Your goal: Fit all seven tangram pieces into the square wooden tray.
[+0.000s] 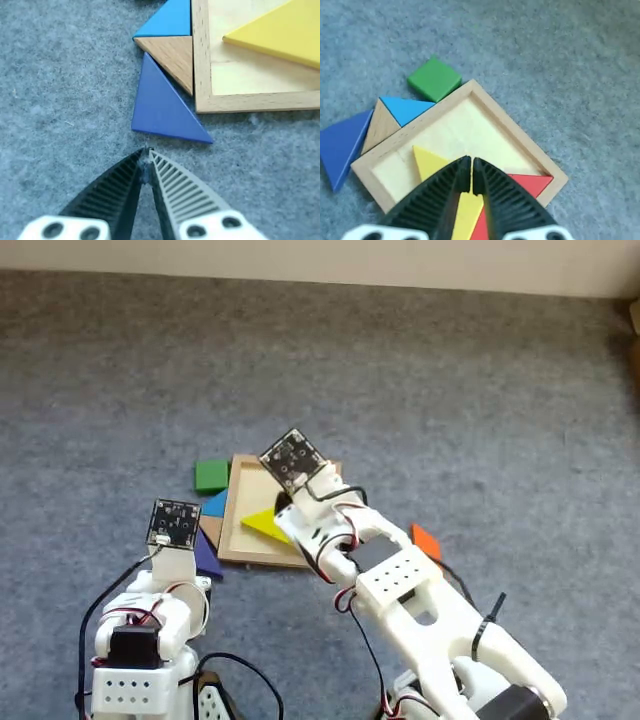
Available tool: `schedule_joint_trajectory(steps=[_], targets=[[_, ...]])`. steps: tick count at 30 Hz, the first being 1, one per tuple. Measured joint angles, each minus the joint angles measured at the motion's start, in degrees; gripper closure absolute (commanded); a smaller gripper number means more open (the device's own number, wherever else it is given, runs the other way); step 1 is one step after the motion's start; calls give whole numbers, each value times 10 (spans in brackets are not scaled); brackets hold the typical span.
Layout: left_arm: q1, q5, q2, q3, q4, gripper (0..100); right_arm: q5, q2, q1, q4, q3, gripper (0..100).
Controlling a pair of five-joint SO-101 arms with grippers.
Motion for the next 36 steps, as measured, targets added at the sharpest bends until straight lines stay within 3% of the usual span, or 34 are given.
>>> schedule_joint_trajectory(steps=[10,24,36], targets=[[0,0,0,0,0,994,-50,43,11,-19,0,984],[0,0,0,0,0,994,-51,204,38,-23,-72,984],[0,0,0,0,0,994,-52,223,9,-25,-87,984]])
